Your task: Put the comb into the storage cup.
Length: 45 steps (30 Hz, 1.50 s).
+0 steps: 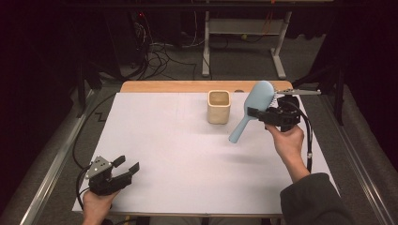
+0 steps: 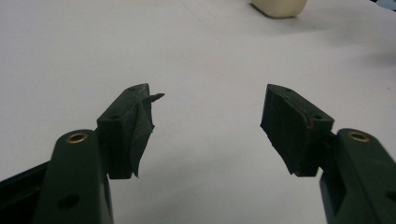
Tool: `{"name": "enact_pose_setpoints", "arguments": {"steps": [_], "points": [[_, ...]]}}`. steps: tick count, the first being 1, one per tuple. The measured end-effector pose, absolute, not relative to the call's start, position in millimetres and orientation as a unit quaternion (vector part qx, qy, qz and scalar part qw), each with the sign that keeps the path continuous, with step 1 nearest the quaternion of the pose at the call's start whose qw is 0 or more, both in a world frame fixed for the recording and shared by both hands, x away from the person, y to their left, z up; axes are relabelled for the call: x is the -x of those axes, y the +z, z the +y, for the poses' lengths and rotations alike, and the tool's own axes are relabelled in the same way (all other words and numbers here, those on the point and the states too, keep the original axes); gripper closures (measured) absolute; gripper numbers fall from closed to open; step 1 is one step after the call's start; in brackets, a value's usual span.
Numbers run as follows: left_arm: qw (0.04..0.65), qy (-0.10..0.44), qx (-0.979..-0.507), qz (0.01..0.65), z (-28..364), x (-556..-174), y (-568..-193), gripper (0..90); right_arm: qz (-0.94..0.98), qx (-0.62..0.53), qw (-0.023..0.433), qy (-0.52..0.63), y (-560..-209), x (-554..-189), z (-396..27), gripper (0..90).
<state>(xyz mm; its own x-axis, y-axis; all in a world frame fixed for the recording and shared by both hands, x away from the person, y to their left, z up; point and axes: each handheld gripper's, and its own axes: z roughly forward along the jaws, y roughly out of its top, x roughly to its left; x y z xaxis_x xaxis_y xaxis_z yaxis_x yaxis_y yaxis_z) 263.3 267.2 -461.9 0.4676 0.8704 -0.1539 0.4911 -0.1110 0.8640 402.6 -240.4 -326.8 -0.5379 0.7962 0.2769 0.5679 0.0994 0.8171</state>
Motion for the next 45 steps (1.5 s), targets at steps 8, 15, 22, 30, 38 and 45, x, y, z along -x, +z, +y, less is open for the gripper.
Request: {"name": "enact_pose_setpoints", "arguments": {"steps": [8, 15, 22, 30, 38, 45], "points": [[0.47, 0.202, -0.716, 0.475, 267.3, -263.3, -461.9, 34.5, 0.733, -0.464, 0.12, 0.483, -321.8, -407.0, -236.3, 55.9], [0.47, 0.203, -0.716, 0.474, 267.0, -262.8, -461.7, 34.5, 0.731, -0.464, 0.12, 0.485, -318.0, -409.1, -234.3, 55.9], [0.469, 0.202, -0.717, 0.475, 267.3, -262.0, -461.4, 34.3, 0.728, -0.465, 0.124, 0.488, -311.6, -411.8, -234.5, 55.9], [0.468, 0.203, -0.717, 0.475, 267.0, -262.2, -461.6, 34.3, 0.733, -0.459, 0.124, 0.487, -306.7, -415.9, -231.0, 55.8], [0.468, 0.201, -0.717, 0.476, 267.3, -263.2, -462.0, 34.0, 0.735, -0.458, 0.121, 0.485, -303.8, -420.1, -225.2, 55.8], [0.468, 0.203, -0.717, 0.476, 267.8, -263.1, -461.8, 33.4, 0.732, -0.459, 0.118, 0.49, -301.6, -426.2, -221.1, 55.8]]}}
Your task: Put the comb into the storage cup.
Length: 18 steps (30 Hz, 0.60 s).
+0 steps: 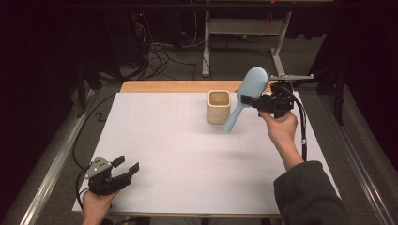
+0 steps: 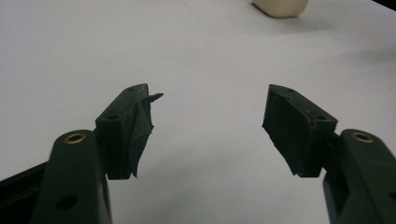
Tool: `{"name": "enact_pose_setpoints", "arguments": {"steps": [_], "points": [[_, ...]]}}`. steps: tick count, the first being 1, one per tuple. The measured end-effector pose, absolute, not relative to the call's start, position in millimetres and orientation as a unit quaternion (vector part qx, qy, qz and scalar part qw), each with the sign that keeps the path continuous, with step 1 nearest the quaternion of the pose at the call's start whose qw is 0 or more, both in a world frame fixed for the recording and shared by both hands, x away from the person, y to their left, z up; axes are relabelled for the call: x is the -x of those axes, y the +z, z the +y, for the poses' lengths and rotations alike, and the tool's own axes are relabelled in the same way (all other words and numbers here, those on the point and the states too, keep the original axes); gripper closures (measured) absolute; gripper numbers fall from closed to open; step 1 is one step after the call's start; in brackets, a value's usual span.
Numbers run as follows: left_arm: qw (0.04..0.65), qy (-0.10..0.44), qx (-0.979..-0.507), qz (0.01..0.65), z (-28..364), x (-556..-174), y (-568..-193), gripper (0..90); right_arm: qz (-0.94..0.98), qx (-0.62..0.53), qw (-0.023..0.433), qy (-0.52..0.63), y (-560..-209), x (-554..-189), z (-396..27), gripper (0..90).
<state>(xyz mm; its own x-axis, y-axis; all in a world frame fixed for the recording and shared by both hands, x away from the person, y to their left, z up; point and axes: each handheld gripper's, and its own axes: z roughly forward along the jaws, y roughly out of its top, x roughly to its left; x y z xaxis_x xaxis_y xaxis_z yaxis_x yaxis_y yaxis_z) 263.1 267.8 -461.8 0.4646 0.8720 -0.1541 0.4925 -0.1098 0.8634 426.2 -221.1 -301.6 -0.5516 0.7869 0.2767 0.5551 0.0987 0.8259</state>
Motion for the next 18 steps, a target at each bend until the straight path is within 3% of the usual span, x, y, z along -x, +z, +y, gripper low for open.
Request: {"name": "enact_pose_setpoints", "arguments": {"steps": [18], "points": [[0.47, 0.203, -0.716, 0.474, 267.5, -262.7, -461.4, 33.4, 0.723, -0.465, 0.129, 0.494, -288.2, -439.1, -216.3, 55.9]]}}
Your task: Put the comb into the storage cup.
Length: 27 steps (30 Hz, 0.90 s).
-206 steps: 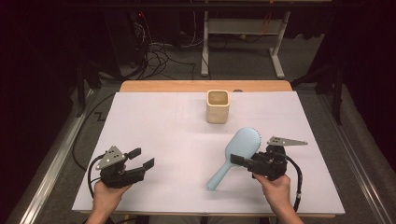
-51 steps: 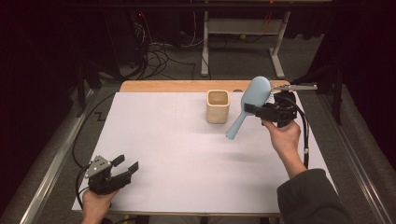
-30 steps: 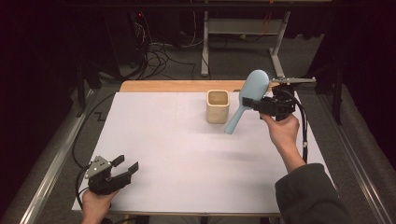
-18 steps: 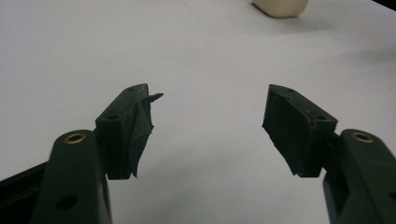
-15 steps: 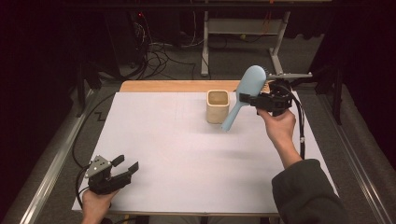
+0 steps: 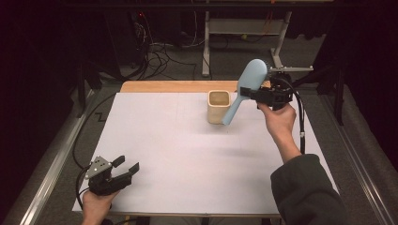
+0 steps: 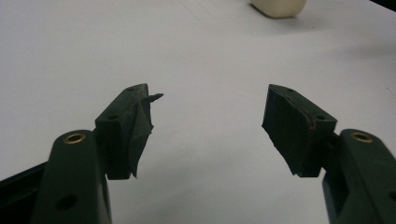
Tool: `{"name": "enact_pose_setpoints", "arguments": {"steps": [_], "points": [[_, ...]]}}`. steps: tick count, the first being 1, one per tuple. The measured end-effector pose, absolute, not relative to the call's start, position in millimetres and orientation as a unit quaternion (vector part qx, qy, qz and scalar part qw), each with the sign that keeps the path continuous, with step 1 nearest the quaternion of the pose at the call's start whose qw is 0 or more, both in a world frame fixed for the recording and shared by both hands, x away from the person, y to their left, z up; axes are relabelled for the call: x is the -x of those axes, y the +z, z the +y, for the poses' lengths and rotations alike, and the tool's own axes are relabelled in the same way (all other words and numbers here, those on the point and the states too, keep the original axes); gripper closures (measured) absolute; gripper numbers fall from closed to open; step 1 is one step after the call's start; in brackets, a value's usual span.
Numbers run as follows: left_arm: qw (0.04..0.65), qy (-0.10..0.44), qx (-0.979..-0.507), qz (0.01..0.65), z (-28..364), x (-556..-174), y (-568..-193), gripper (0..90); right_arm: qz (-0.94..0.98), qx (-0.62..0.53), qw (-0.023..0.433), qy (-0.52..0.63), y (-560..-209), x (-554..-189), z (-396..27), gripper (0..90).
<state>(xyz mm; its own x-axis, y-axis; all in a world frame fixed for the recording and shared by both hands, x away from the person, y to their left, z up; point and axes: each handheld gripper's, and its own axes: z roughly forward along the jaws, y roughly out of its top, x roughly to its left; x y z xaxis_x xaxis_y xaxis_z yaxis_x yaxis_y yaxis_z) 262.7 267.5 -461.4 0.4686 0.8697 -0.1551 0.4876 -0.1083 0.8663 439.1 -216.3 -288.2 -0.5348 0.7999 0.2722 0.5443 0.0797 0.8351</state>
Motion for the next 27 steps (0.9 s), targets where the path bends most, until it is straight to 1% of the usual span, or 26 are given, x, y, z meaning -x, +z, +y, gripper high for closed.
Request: {"name": "enact_pose_setpoints", "arguments": {"steps": [27], "points": [[0.47, 0.203, -0.719, 0.47, 267.8, -261.9, -460.8, 33.1, 0.722, -0.472, 0.149, 0.483, -278.0, -464.5, -196.7, 55.9]]}}
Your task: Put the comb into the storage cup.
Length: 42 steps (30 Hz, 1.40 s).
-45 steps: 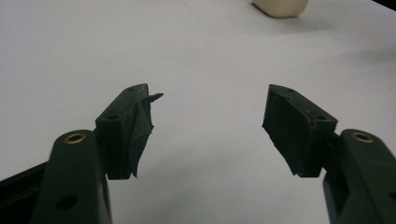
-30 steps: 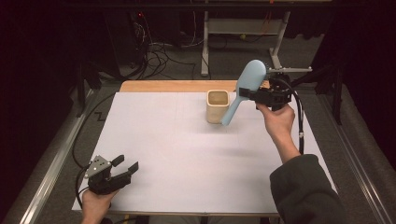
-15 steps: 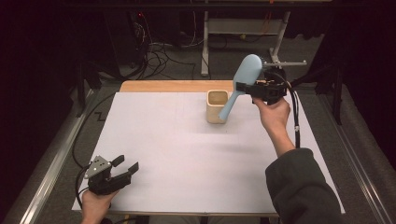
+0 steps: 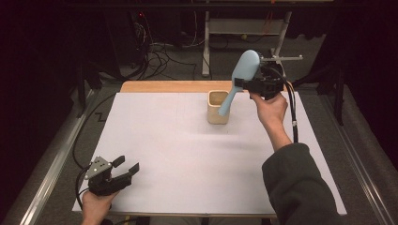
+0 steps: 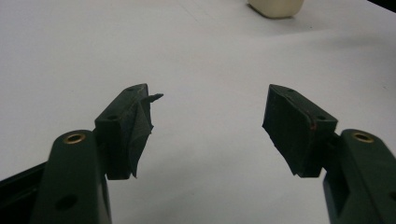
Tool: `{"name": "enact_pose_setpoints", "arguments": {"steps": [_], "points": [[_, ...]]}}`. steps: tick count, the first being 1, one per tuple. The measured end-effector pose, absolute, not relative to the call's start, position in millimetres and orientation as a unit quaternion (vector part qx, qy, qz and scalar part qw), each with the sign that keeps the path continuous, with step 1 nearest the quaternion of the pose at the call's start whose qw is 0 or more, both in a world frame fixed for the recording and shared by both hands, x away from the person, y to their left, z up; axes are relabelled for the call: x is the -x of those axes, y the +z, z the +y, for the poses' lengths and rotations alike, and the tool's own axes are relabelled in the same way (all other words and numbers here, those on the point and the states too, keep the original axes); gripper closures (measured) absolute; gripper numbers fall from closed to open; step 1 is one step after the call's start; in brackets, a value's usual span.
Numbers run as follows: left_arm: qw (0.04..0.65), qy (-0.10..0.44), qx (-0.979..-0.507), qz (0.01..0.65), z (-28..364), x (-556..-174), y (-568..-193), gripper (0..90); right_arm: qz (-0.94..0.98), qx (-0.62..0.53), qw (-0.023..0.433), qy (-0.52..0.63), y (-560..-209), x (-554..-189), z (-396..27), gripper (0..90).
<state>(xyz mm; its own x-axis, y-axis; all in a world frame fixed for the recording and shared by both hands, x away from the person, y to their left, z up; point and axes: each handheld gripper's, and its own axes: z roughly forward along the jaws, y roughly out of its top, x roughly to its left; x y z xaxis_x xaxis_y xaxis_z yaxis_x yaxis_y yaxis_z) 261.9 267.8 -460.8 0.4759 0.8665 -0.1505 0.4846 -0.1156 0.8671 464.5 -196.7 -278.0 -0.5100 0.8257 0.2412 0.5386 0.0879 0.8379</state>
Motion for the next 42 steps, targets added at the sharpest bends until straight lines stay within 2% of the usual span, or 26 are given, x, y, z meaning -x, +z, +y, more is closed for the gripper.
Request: {"name": "enact_pose_setpoints", "arguments": {"steps": [25, 42], "points": [[0.471, 0.2, -0.722, 0.466, 267.0, -262.5, -460.6, 33.1, 0.713, -0.483, 0.182, 0.473, -266.9, -481.4, -180.3, 55.5], [0.472, 0.197, -0.723, 0.464, 266.3, -262.6, -460.6, 33.0, 0.707, -0.495, 0.198, 0.464, -274.6, -494.4, -166.4, 55.2]]}}
